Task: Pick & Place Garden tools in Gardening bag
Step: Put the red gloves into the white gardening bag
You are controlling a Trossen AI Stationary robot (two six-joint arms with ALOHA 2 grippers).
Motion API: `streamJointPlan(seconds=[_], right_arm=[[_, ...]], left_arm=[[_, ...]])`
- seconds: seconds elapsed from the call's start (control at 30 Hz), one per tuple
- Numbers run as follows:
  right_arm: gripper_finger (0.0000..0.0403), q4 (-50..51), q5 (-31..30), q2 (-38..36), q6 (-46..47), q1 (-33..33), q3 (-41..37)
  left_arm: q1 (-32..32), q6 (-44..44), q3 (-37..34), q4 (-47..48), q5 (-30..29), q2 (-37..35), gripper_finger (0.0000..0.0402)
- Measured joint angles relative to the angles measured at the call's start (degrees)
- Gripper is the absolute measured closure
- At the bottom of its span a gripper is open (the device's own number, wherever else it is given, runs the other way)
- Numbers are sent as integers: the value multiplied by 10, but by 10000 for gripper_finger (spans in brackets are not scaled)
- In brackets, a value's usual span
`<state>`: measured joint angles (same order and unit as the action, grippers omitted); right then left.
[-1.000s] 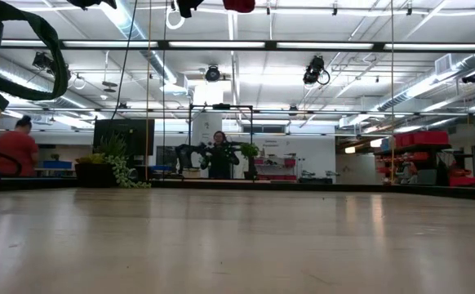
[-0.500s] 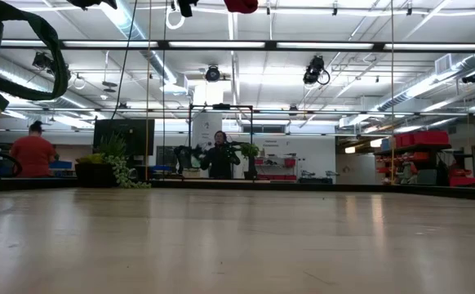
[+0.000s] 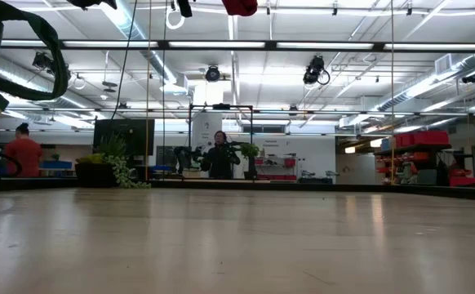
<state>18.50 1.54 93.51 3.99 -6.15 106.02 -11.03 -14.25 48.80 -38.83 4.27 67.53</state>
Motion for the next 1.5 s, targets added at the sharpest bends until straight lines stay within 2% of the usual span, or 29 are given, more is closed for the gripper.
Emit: streamJointPlan(seconds=[0.87,1.07,1.5], right_arm=[[392,7,0,0,0,0,-8],[392,7,0,0,1,0,-16],[392,5,0,0,3,0,-16]], left_arm=[[0,5,0,2,6,0,337],[0,4,0,2,7,0,352],[0,4,0,2,6,0,355]])
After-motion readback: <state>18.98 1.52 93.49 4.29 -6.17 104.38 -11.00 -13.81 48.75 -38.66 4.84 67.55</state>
